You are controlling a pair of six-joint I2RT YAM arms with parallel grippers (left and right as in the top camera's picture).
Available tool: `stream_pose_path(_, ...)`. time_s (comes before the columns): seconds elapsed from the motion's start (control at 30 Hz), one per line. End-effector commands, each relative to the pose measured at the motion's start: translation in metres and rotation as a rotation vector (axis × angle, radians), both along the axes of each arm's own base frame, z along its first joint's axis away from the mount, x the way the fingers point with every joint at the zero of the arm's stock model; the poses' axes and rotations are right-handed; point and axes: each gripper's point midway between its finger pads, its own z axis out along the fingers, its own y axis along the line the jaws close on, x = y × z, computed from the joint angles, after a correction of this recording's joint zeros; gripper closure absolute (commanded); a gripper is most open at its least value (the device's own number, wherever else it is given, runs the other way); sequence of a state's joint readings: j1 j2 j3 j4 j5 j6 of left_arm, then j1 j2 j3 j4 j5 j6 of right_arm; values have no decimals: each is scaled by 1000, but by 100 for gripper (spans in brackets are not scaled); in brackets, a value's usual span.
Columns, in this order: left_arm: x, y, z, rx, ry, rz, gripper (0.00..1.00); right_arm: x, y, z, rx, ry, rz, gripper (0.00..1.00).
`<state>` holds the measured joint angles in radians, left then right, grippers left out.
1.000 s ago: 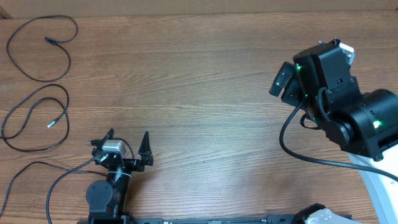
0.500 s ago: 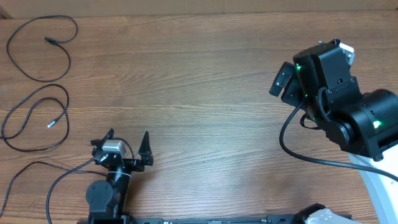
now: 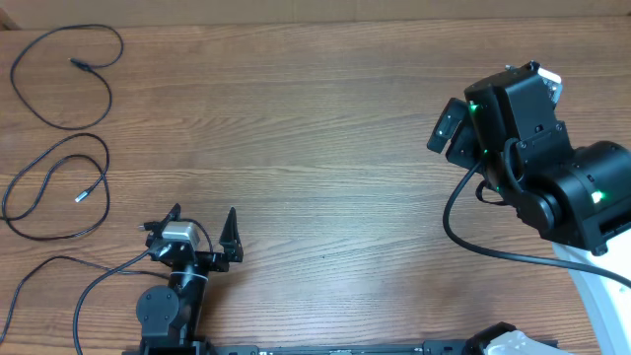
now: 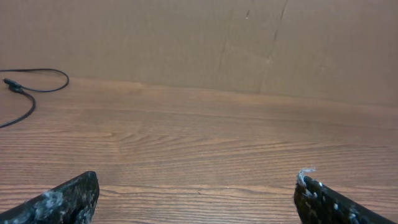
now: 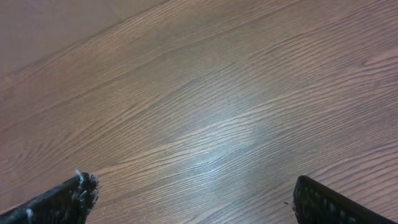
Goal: Untangle cables
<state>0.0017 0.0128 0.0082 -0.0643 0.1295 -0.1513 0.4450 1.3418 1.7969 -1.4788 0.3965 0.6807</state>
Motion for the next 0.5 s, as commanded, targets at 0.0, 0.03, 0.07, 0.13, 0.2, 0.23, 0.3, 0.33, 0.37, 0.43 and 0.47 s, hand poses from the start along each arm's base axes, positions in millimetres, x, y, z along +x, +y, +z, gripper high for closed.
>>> stream_pose_path(0.0,0,2,-1,-6,0,11,0,0,-3,1,-1,-8,-16,0)
stream_pose_path(0.03,0,2,-1,-6,0,11,0,0,-3,1,-1,-8,-16,0)
stream_pose_path(0.07,0,2,-1,-6,0,11,0,0,-3,1,-1,-8,-16,0)
stream_pose_path(0.13,0,2,-1,-6,0,11,0,0,-3,1,-1,-8,-16,0)
stream_pose_path(0.2,0,2,-1,-6,0,11,0,0,-3,1,-1,-9,-16,0)
stream_pose_path(0.23,0,2,-1,-6,0,11,0,0,-3,1,0,-9,-16,0)
stream_pose_path(0.3,0,2,-1,-6,0,11,0,-2,-4,3,1,-16,-15,0)
stream_pose_path(0.33,0,2,-1,-6,0,11,1,-4,-5,4,-7,-15,-5,0)
stream_pose_path(0.37,0,2,-1,-6,0,11,1,-6,-8,6,-12,-22,-10,0)
stream_pose_path(0.43,0,2,-1,-6,0,11,1,-10,-20,13,-39,-48,-39,0)
stream_pose_path(0.47,0,2,-1,-6,0,11,1,-14,-26,16,-38,-55,-53,0)
